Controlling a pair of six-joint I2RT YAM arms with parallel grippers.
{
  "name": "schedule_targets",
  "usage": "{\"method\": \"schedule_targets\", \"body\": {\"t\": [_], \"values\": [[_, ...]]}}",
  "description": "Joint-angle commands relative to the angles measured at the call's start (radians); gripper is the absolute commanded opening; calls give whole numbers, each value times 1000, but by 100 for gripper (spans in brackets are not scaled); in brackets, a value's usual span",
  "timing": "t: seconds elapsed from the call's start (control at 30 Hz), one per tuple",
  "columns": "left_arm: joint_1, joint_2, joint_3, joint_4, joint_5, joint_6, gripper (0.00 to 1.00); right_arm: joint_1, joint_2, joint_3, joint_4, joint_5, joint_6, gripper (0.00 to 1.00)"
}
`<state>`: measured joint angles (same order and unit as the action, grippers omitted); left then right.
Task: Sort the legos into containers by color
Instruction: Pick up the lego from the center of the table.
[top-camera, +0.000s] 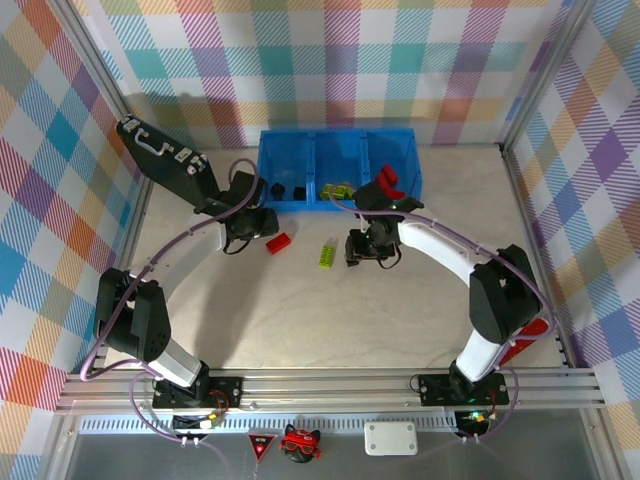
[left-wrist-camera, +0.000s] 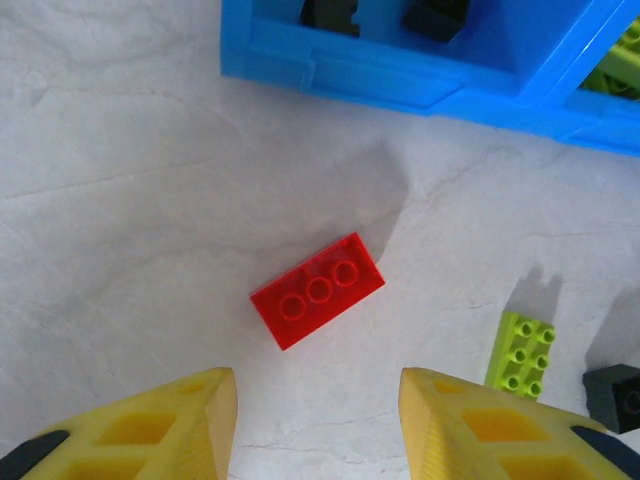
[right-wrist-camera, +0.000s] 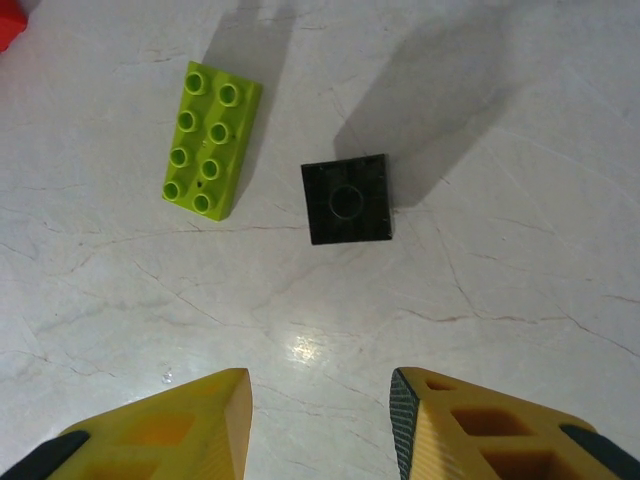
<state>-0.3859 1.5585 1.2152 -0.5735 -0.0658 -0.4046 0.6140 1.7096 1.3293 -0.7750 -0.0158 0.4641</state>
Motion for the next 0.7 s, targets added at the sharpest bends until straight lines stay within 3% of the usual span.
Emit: {"method": "schedule_targets", "body": {"t": [0.0, 0.17, 0.5, 0.67], "values": [[-11, -12, -27, -20, 17, -19, 47, 23, 42, 62, -13, 6, 2, 43], [10, -39, -72, -1, 39, -45, 47, 73, 137, 180, -35, 19, -38, 44], [142, -175, -204, -11, 98, -72, 47, 182, 403, 520, -98, 11, -176, 50], [211, -254, -255, -40, 130, -66, 47, 213, 535, 691, -134, 16, -218, 64]]}}
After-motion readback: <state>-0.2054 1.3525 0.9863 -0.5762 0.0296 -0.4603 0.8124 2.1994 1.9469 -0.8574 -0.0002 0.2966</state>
